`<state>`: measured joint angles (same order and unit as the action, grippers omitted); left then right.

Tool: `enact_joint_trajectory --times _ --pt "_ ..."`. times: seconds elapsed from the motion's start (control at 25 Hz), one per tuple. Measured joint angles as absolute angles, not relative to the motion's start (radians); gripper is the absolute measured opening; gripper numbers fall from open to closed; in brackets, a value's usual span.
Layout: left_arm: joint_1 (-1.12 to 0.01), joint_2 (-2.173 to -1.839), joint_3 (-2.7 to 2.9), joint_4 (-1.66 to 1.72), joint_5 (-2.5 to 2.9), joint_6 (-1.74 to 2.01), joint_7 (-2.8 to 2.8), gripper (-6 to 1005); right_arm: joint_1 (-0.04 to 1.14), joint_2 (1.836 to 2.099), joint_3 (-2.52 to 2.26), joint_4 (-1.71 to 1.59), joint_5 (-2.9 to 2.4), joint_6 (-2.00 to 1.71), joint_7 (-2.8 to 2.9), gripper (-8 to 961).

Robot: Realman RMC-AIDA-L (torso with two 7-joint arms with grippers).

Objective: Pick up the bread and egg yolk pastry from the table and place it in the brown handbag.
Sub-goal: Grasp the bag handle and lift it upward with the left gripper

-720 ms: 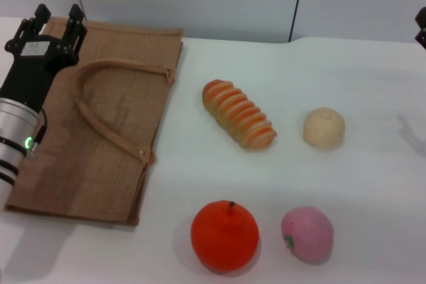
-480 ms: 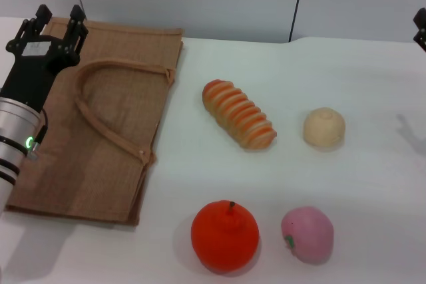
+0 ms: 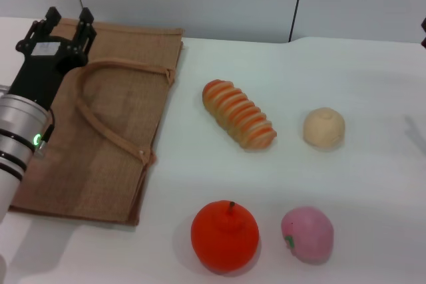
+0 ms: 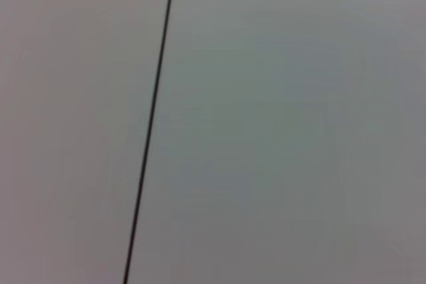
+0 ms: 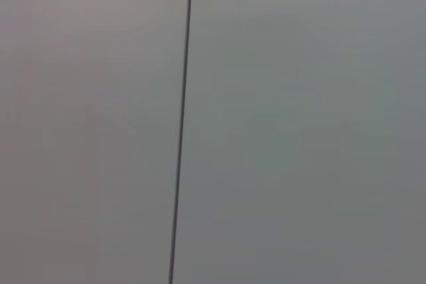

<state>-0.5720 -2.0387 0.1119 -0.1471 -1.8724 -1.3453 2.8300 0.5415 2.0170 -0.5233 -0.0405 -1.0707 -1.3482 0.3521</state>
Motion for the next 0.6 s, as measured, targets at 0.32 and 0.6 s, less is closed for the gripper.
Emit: enact_joint_trajectory --times 0.32,0.6 --pt "-0.594 -2.042 0.114 -0.151 -1.864 -1.312 2.832 616 0.531 2.016 -0.518 -0.043 -1.067 -1.348 0.35 896" --pt "-0.591 -2.032 0.132 -0.142 -1.849 -1.271 2.677 616 0.522 2.014 -0.52 -0.045 -1.07 -1.349 0.35 896"
